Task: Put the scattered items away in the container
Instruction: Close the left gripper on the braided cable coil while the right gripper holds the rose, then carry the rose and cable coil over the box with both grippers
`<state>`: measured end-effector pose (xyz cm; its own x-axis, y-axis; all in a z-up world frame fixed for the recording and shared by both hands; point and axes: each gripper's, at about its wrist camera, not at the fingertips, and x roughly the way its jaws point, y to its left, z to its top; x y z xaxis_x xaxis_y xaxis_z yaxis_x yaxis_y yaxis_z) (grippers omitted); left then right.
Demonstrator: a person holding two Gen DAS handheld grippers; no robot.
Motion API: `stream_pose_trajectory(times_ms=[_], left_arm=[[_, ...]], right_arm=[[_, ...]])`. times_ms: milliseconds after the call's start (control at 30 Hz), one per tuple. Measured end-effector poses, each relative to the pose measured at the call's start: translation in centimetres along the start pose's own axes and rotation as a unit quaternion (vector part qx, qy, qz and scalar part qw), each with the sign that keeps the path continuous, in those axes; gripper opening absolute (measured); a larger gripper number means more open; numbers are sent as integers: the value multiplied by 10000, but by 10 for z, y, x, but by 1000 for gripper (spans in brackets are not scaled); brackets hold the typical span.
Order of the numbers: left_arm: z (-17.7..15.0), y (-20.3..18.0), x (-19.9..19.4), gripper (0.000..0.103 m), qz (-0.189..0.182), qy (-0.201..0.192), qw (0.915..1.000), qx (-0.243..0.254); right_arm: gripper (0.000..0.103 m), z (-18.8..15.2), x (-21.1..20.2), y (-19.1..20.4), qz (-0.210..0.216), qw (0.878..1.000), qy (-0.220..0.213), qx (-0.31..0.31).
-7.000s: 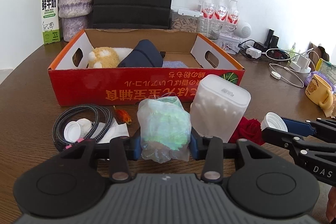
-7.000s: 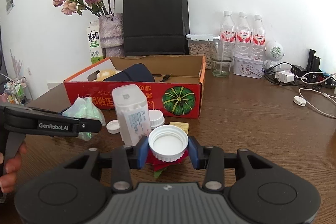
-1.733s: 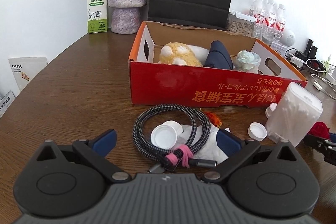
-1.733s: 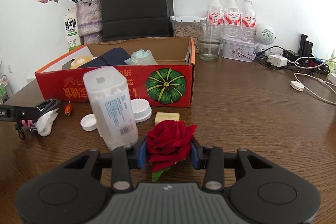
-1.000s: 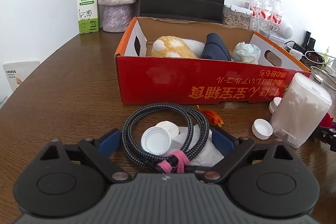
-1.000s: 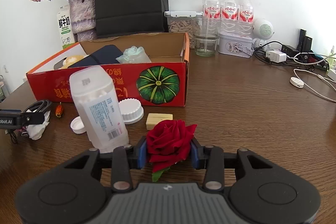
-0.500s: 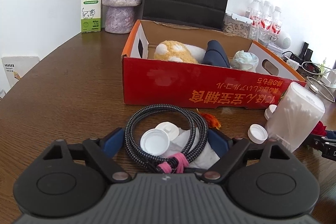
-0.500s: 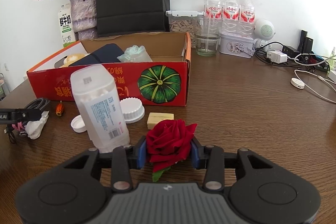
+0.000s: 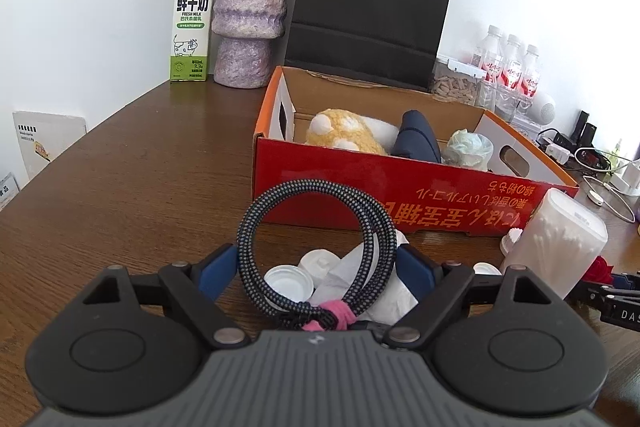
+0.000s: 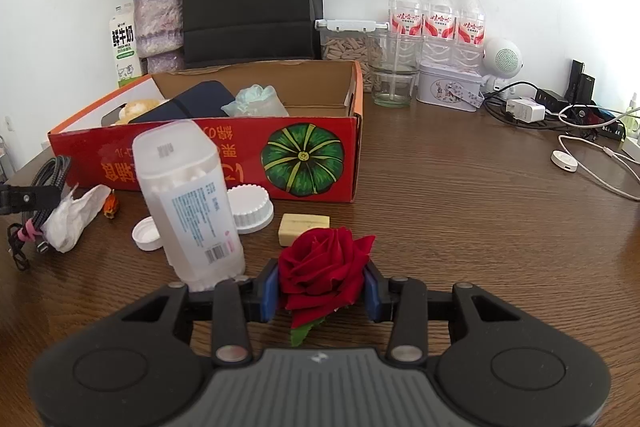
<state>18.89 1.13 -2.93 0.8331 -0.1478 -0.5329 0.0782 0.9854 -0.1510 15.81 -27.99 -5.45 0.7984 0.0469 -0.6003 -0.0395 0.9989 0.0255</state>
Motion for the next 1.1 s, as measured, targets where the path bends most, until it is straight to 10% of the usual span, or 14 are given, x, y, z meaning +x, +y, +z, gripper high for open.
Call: stream_pose_trajectory(times_ms=[1100], left_arm=[[32,-25,-58,85,-194,-1052,9942,87]], right_arm=[[39,28,-35,2,241,9951,-959,97]])
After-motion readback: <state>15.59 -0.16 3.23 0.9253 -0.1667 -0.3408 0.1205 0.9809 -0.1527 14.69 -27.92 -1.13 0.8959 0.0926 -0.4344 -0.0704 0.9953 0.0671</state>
